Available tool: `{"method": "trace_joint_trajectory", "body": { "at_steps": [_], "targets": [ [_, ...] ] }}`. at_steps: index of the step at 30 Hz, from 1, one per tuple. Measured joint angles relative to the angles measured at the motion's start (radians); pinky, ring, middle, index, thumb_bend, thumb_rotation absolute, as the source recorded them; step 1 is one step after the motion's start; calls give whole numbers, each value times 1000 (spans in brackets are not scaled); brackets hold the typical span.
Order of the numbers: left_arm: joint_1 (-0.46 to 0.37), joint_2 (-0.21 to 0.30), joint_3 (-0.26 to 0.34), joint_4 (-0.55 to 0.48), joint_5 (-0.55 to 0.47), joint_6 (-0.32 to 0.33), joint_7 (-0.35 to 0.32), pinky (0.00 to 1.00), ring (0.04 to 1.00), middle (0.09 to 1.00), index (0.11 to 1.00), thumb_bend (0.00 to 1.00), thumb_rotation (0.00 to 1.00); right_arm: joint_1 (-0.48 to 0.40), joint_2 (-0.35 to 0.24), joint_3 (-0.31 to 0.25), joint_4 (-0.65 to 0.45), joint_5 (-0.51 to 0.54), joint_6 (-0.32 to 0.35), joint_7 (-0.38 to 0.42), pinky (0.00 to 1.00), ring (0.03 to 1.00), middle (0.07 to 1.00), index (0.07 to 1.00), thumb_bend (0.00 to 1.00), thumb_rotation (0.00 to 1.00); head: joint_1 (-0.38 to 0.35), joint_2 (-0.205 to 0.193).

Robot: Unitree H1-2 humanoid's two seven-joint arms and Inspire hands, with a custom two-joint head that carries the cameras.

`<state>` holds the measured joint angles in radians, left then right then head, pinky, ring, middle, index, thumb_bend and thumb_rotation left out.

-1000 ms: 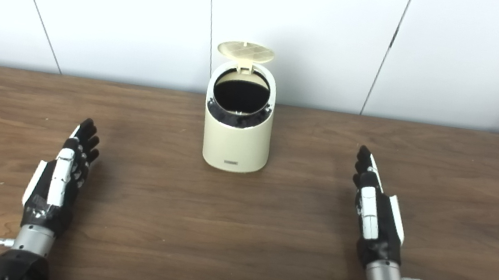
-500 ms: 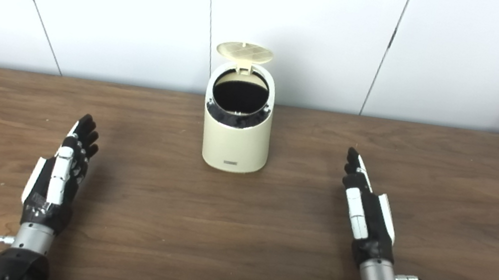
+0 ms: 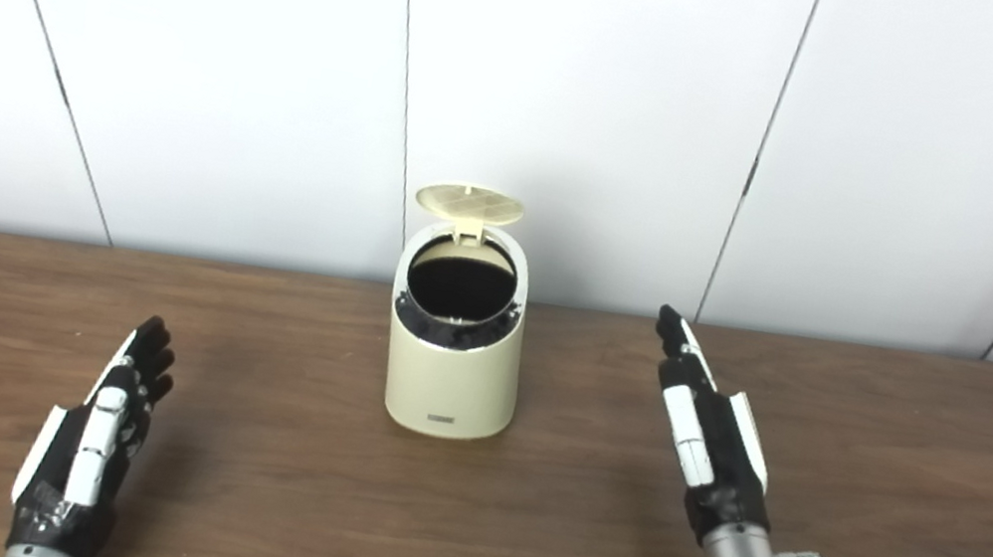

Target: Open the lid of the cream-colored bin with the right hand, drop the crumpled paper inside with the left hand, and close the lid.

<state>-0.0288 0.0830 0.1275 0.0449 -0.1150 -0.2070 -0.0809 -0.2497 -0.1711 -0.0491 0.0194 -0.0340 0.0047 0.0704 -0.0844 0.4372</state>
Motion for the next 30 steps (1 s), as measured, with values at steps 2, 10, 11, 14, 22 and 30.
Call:
{"method": "trace_joint_trajectory", "body": {
  "at_steps": [2, 10, 11, 14, 22, 30],
  "targets": [
    [1, 0, 0, 0, 1, 0, 2, 1000, 1000, 1000, 1000, 375, 936, -12, 0, 4, 0, -9, 4, 0, 1000, 977, 953, 932, 671, 1000, 0, 0],
    [3, -1, -1, -1, 1, 1, 3, 1000, 1000, 1000, 1000, 350, 926, -92, -11, 56, -46, -92, 36, 3, 927, 950, 945, 918, 582, 1000, 8, 6],
    [3, -1, -1, -2, 1, 1, 4, 1000, 1000, 1000, 1000, 348, 927, -100, -15, 70, -57, -114, 43, 4, 926, 950, 943, 919, 576, 1000, 8, 6],
    [5, -2, -1, -6, 1, 2, 7, 1000, 1000, 1000, 1000, 342, 927, -121, -24, 102, -82, -175, 68, 8, 925, 949, 936, 915, 577, 1000, 8, 12],
    [13, -2, -3, -21, 1, 28, 7, 1000, 1000, 1000, 1000, 331, 903, -191, -53, 147, -113, -271, 122, 31, 860, 914, 932, 915, 589, 1000, 14, 26],
    [24, -5, -16, -41, 4, 54, 0, 1000, 1000, 1000, 1000, 313, 888, -290, -60, 184, -94, -345, 131, 45, 846, 905, 924, 911, 577, 1000, 20, 35]
  ]
}}
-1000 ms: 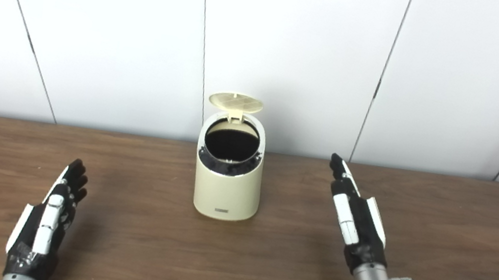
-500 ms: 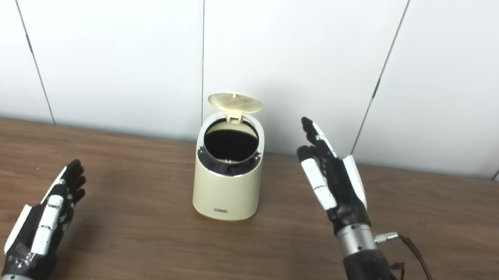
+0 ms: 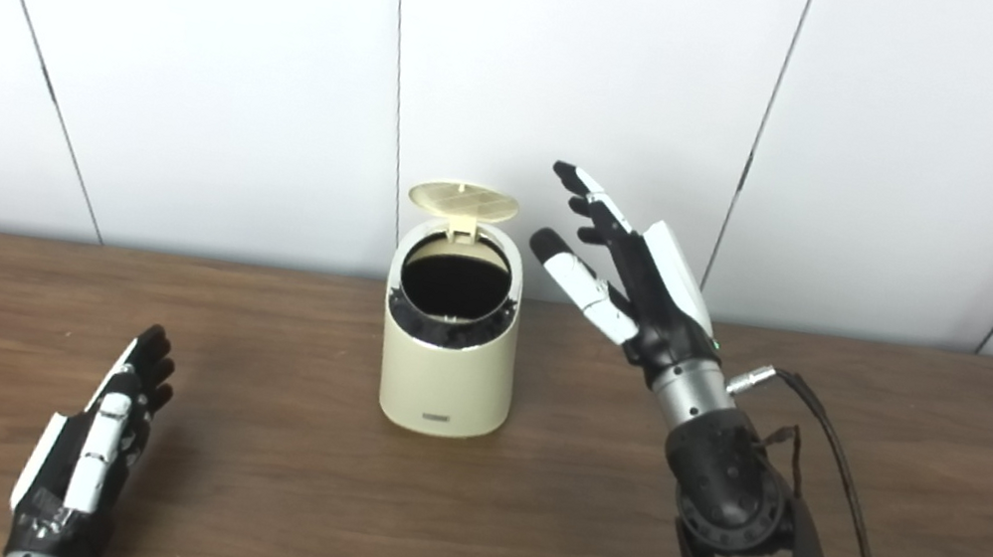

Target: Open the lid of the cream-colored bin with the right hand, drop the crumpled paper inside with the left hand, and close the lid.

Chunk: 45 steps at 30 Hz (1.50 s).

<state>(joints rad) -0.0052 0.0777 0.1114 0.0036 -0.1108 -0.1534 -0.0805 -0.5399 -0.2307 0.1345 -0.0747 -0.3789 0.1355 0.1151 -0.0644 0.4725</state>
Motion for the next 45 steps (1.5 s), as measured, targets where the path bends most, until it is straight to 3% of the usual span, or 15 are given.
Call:
{"method": "trace_joint_trajectory", "body": {
  "at_steps": [10, 18, 28, 34, 45],
  "targets": [
    [4, -2, -3, -5, -10, 20, -10, 1000, 1000, 1000, 1000, 288, 877, -92, -5, 15, 47, -48, 24, 14, 868, 931, 945, 932, 557, 1000, 2, 5],
    [3, -3, -8, -6, -11, 20, -16, 1000, 1000, 1000, 1000, 289, 872, -177, -46, 87, 116, -129, 26, 77, 866, 943, 943, 909, 592, 1000, 3, 9],
    [2, -3, -9, -6, -11, 22, -16, 1000, 1000, 1000, 1000, 319, 836, -203, -76, 161, 119, -230, 23, 129, 913, 949, 908, 871, 645, 1000, 5, 12],
    [0, -4, -9, -4, -11, 21, -16, 1000, 1000, 1000, 1000, 325, 867, -203, -90, 176, 118, -263, 24, 177, 920, 953, 918, 889, 654, 1000, 3, 14],
    [-15, -8, -8, 17, -11, 21, -15, 1000, 1000, 1000, 1000, 353, 827, -176, -114, 187, 65, -300, 22, 222, 899, 985, 948, 906, 651, 1000, -3, 17]
  ]
}}
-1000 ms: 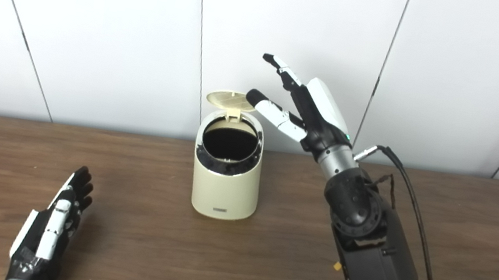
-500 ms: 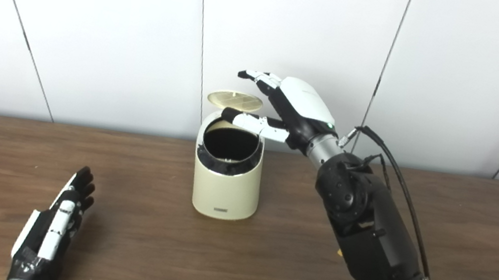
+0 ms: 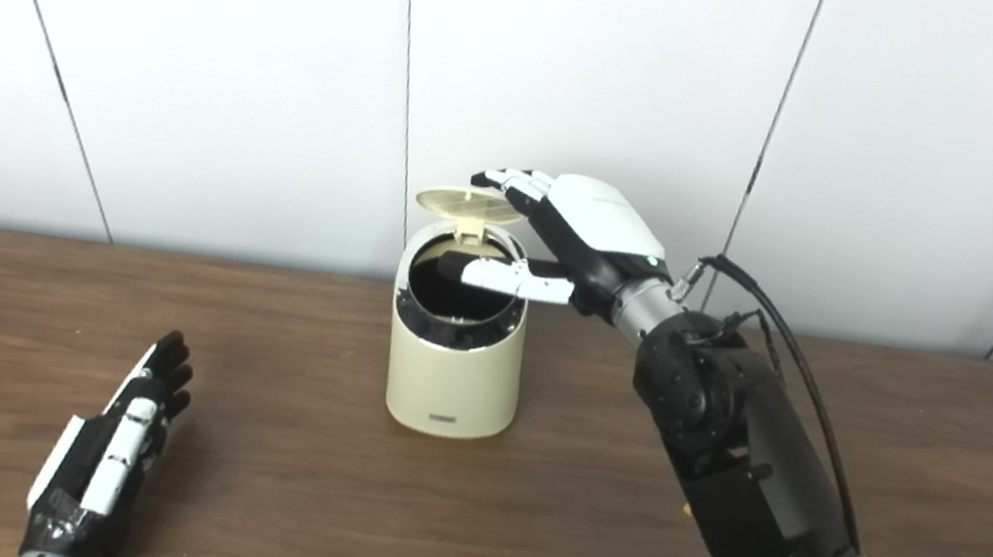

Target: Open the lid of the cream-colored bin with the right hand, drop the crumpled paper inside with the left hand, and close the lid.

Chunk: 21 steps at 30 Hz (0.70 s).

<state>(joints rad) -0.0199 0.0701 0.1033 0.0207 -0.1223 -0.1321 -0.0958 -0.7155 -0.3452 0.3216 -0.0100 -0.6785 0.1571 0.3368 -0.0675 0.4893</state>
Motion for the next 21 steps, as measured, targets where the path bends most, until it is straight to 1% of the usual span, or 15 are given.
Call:
{"method": "trace_joint_trajectory", "body": {
  "at_steps": [4, 7, 11, 14, 16, 21],
  "targets": [
    [-4, -2, -1, 3, 2, 1, 1, 1000, 1000, 1000, 1000, 391, 801, 34, -18, -13, -45, 9, 3, 28, 925, 998, 953, 911, 643, 1000, 15, 8],
    [-5, -2, -1, 4, 8, 3, 6, 1000, 1000, 1000, 1000, 392, 765, 59, -24, -28, -66, 26, 3, 46, 925, 1000, 946, 913, 630, 1000, 21, 11],
    [-7, -4, -1, 7, 21, 4, 16, 1000, 1000, 1000, 1000, 405, 769, 75, -26, -39, -87, 31, 6, 59, 926, 997, 940, 911, 598, 1000, 28, 17],
    [-10, -5, -2, 8, 29, 8, 17, 1000, 1000, 1000, 1000, 418, 764, 83, -26, -40, -114, 31, 6, 65, 935, 998, 942, 913, 601, 1000, 29, 20],
    [-11, -6, -2, 8, 29, 9, 17, 1000, 1000, 1000, 1000, 418, 752, 92, -26, -40, -126, 31, 6, 71, 943, 999, 945, 914, 607, 1000, 29, 21],
    [-12, -6, -3, 8, 31, 11, 16, 1000, 1000, 1000, 1000, 381, 710, 114, -26, -39, -142, 25, 6, 88, 958, 1000, 956, 918, 593, 1000, 32, 25]
  ]
}}
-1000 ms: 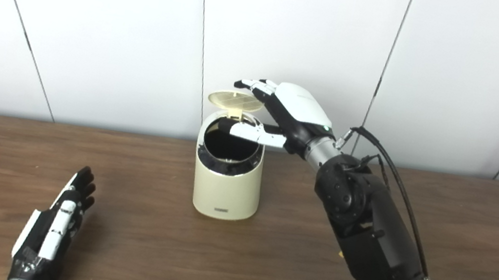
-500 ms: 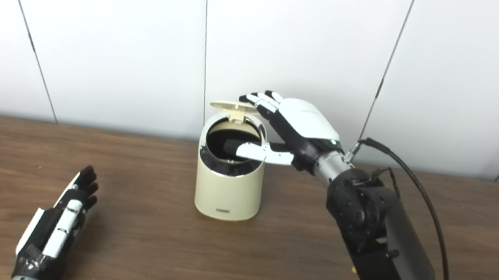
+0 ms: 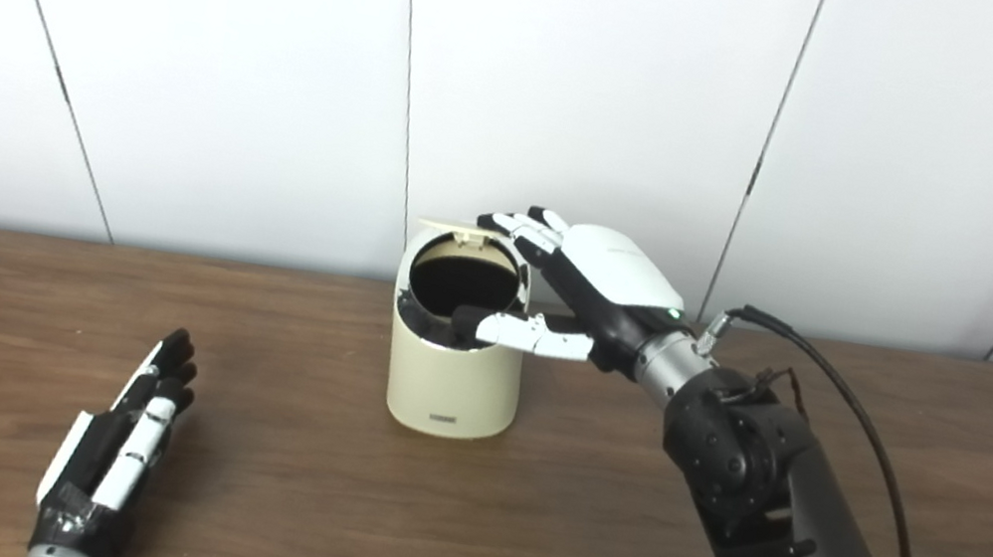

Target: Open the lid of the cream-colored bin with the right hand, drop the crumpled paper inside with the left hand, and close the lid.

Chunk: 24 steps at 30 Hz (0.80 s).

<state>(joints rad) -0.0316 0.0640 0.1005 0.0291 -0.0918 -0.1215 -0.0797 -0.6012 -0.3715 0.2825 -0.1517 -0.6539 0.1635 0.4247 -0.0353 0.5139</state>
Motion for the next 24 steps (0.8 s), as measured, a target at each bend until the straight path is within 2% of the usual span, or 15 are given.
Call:
{"method": "trace_joint_trajectory", "body": {
  "at_steps": [7, 15, 19, 24],
  "targets": [
    [-1, 0, -3, 0, 10, 10, 1, 1000, 1000, 1000, 1000, 369, 697, 7, 1, 20, -27, -36, 18, 17, 957, 999, 961, 915, 601, 996, 6, 9],
    [-3, -2, -2, 0, 8, 25, 0, 1000, 1000, 1000, 1000, 353, 640, 25, 5, 55, -25, -67, 15, 21, 978, 1000, 963, 915, 614, 1000, 8, 20],
    [-3, -2, -2, -1, 7, 26, 0, 1000, 1000, 1000, 1000, 353, 641, 31, 3, 73, -11, -103, -18, 2, 969, 999, 951, 907, 607, 1000, 8, 25],
    [-3, -4, -1, -1, 4, 28, 0, 1000, 1000, 1000, 1000, 367, 598, 33, 0, 113, 19, -202, -79, -44, 971, 1000, 944, 887, 576, 999, 17, 31]
  ]
}}
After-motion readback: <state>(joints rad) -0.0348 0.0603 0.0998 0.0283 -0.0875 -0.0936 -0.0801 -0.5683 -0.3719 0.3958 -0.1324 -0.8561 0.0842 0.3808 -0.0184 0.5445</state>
